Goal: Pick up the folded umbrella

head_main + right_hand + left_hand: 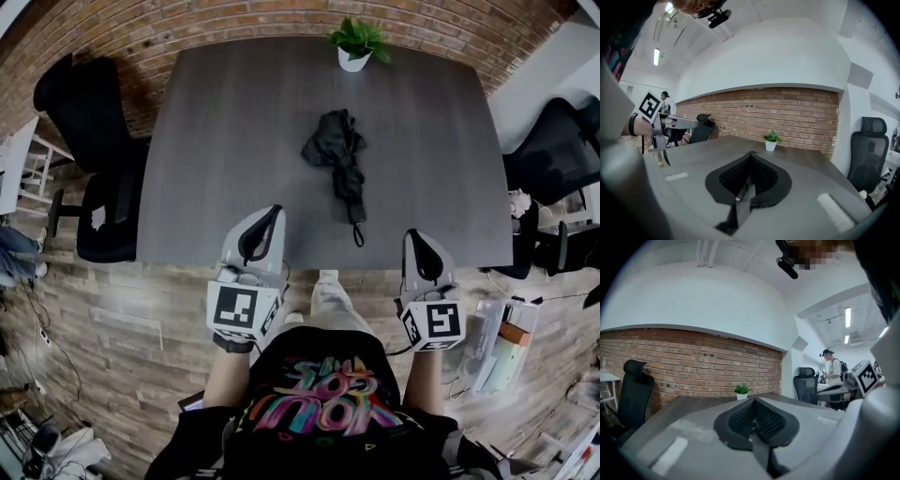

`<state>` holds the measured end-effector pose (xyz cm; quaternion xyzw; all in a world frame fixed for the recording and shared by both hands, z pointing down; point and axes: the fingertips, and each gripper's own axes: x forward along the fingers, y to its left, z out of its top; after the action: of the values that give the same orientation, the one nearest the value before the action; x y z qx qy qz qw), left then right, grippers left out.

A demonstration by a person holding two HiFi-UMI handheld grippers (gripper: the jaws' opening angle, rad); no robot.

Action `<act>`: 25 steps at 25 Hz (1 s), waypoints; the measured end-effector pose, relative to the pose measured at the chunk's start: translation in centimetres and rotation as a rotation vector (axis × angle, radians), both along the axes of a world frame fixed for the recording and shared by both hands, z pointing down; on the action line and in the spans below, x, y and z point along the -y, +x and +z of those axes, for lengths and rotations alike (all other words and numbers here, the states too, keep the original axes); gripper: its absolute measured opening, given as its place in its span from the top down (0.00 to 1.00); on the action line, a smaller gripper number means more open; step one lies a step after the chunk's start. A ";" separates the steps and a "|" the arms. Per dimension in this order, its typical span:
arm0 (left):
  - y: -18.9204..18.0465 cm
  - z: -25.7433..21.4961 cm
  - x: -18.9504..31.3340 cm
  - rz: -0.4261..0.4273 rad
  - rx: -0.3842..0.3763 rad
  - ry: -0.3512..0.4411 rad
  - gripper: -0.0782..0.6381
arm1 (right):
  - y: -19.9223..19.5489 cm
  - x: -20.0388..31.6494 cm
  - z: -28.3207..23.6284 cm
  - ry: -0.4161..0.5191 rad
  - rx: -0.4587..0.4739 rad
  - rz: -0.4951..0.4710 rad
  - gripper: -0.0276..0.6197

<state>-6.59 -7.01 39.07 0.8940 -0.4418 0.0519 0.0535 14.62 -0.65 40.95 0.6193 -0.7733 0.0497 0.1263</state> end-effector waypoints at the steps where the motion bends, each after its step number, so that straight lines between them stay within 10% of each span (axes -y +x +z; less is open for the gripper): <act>1: 0.6 -0.2 1.2 -0.007 0.000 0.002 0.89 | 0.5 1.4 -0.2 0.003 -0.001 -0.012 0.96; 25: 6.6 -3.6 13.6 -0.056 0.037 0.074 0.89 | 4.0 16.4 -3.6 0.085 0.048 -0.135 0.96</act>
<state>0.02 -20.60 35.47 0.8816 -0.4690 0.0505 0.0137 18.57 -17.01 37.39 0.5690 -0.8176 0.0232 0.0845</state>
